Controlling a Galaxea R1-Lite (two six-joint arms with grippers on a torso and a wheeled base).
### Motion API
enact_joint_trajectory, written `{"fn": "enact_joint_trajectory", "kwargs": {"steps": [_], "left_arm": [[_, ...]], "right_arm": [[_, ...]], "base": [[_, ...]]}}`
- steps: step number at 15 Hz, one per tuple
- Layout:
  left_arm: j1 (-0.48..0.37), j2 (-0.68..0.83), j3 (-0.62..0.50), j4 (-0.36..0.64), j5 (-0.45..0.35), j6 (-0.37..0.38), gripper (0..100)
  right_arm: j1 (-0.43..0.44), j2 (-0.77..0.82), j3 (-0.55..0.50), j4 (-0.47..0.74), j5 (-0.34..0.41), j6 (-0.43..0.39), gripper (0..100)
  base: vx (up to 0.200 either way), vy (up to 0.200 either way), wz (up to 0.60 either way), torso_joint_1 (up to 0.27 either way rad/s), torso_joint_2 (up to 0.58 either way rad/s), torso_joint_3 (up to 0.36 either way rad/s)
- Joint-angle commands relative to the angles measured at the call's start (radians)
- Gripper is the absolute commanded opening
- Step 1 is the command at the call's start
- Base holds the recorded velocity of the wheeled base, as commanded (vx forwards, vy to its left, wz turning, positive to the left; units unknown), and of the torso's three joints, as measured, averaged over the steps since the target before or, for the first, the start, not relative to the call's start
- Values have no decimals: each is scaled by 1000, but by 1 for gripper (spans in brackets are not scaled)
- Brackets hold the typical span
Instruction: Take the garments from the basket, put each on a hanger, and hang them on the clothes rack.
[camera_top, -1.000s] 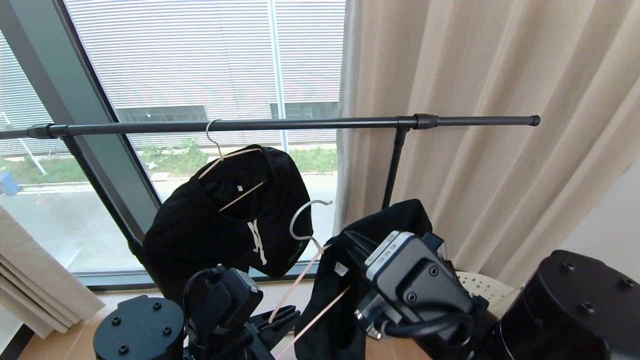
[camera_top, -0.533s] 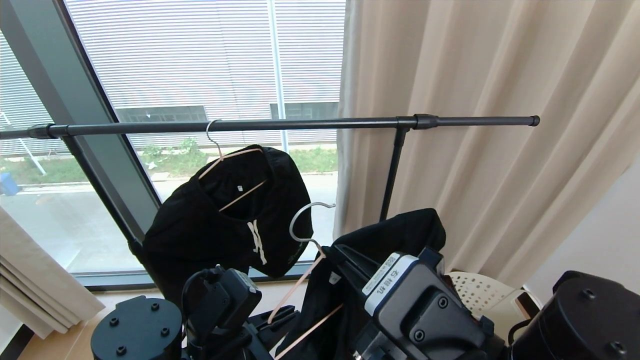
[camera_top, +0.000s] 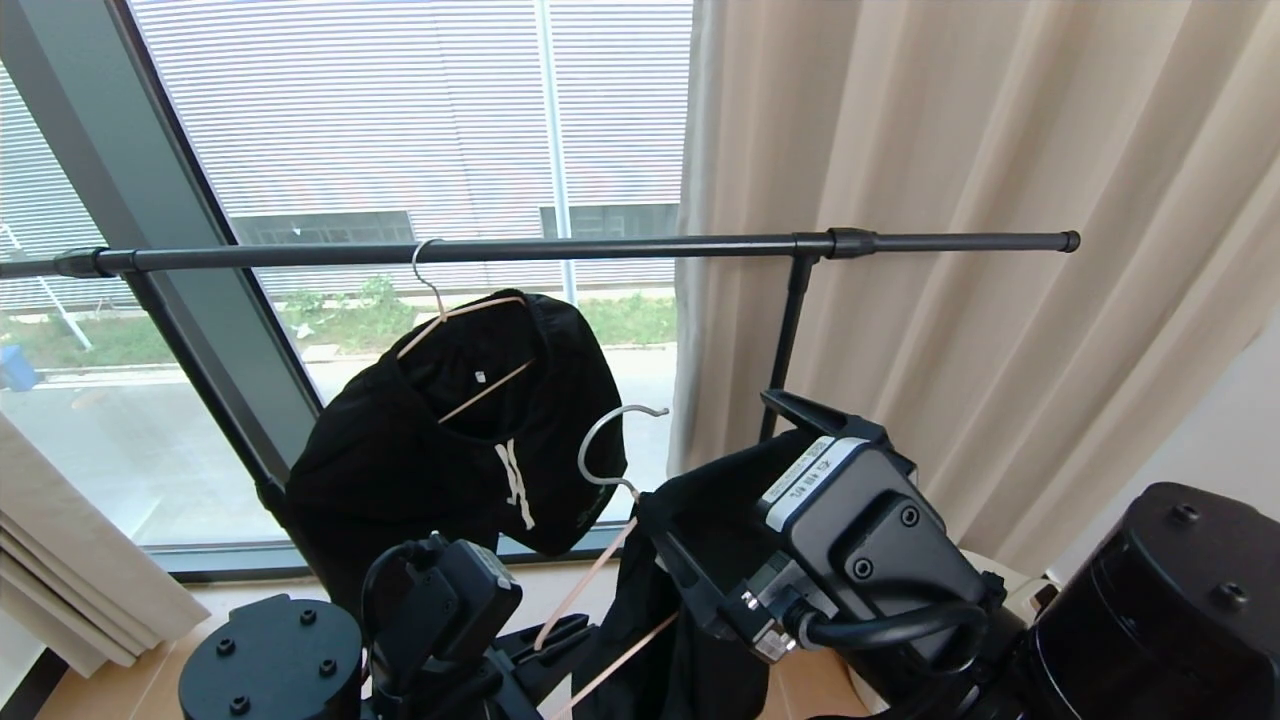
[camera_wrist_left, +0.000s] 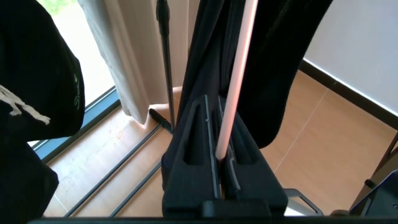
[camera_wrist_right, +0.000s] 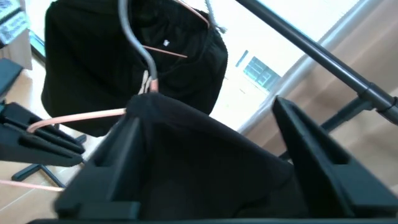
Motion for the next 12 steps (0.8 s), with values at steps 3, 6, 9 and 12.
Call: {"fn": "enact_joint_trajectory", "kwargs": {"steps": [3, 6, 9, 12], "left_arm": [[-3, 5, 21, -47, -5, 2, 0], [-3, 5, 23, -51, -5, 2, 0], [0, 5, 17, -53, -3, -1, 0], [20, 7, 11, -67, -3, -1, 0]], "right_arm": [[-34, 8, -24, -1, -2, -1, 100], [-40, 13, -34, -1, -4, -1, 100], [-50, 15, -30, -1, -2, -1, 100], [-47, 1, -24, 1, -2, -2, 100]], "base": [[0, 0, 0, 0, 0, 0], [0, 0, 0, 0, 0, 0], [0, 0, 0, 0, 0, 0], [0, 0, 0, 0, 0, 0]]}}
